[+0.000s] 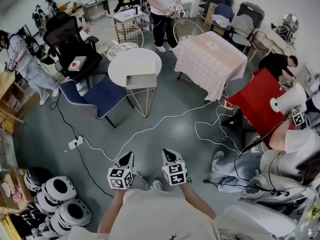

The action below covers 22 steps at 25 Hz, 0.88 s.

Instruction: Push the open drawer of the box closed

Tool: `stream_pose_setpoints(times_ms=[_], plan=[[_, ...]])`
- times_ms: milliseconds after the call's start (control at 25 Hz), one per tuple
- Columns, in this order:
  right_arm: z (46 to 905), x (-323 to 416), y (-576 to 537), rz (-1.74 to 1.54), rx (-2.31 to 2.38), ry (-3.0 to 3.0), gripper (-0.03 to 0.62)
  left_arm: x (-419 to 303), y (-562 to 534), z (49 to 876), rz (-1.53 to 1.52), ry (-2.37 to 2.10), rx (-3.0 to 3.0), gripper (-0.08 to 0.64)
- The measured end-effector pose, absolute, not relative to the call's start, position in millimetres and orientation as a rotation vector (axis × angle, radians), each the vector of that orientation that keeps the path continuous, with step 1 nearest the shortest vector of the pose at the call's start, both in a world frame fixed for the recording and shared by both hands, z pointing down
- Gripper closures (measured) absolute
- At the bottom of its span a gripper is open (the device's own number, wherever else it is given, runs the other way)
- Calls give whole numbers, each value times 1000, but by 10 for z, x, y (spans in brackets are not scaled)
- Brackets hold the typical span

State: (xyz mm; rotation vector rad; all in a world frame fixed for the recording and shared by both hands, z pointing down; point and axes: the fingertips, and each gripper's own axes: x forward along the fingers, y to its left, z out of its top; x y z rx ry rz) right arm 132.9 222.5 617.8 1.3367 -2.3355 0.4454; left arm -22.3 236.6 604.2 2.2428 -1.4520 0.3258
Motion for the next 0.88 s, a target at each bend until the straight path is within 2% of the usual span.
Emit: stream_pose_setpoints(times_ms=[880], plan=[[6346, 1248, 1169, 445, 1368, -2310, 577, -334, 1361, 6353, 324, -1391, 2248, 548]])
